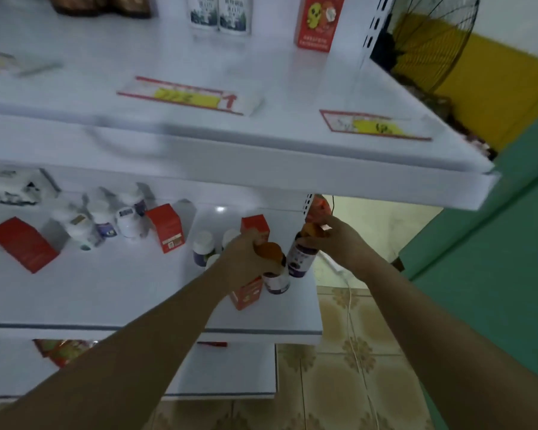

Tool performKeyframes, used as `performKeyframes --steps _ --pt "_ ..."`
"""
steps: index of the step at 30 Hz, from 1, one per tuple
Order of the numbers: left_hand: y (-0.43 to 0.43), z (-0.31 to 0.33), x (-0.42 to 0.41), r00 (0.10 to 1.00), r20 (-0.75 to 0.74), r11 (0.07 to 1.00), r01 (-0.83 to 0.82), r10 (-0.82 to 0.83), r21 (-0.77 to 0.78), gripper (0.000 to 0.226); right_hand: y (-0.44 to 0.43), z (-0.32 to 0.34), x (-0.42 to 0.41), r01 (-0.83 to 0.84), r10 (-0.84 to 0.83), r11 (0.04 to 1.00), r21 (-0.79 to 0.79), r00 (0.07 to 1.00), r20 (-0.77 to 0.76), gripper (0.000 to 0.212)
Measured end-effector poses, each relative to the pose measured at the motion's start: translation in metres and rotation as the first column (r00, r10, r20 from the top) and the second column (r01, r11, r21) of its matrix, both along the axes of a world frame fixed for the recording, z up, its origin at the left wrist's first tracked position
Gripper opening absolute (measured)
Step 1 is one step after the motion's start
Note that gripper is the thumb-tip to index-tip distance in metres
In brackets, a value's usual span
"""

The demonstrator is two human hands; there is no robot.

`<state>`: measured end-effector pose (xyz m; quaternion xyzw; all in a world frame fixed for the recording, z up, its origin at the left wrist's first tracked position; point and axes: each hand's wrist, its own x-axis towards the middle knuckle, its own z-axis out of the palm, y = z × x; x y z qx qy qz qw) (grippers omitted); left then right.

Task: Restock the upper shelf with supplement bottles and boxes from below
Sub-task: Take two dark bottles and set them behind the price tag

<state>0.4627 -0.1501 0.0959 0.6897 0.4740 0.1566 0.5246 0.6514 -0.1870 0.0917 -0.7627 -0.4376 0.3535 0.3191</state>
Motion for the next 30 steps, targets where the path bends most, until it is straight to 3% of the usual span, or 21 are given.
performKeyframes --steps 4,8,14,18,23,28,30 --pt "-0.016 0.028 -0.047 0.95 0.299 0.98 -0.032 0.091 -0.195 0.036 -0.03 0.035 -0.037 -0.034 0.073 0.99 0.134 0.951 -0.301 0.022" --pt "-0.035 0.054 -0.102 0.856 0.5 0.953 0.029 0.132 -0.302 0.026 -0.062 0.066 -0.097 -0.024 0.096 0.985 0.172 0.901 -0.424 0.028" --pt "-0.071 0.103 -0.197 0.809 0.579 0.974 0.037 0.103 -0.225 0.022 -0.097 0.124 -0.208 -0.004 0.165 0.957 0.29 0.829 -0.535 0.03" --pt "-0.09 0.149 -0.253 0.806 0.588 0.987 0.023 0.074 -0.156 0.026 -0.113 0.174 -0.271 -0.037 0.264 0.929 0.367 0.762 -0.591 0.044" --pt "-0.097 0.205 -0.299 0.809 0.579 0.994 -0.046 0.097 -0.102 0.043 -0.122 0.225 -0.324 -0.057 0.316 0.903 0.425 0.758 -0.57 0.039" --pt "-0.105 0.251 -0.331 0.694 0.711 0.984 0.014 0.118 -0.177 0.027 -0.122 0.262 -0.357 -0.093 0.396 0.862 0.498 0.737 -0.549 0.034" --pt "-0.108 0.261 -0.34 0.706 0.705 0.994 0.011 0.072 -0.112 0.022 -0.12 0.271 -0.366 -0.105 0.417 0.848 0.519 0.736 -0.533 0.033"
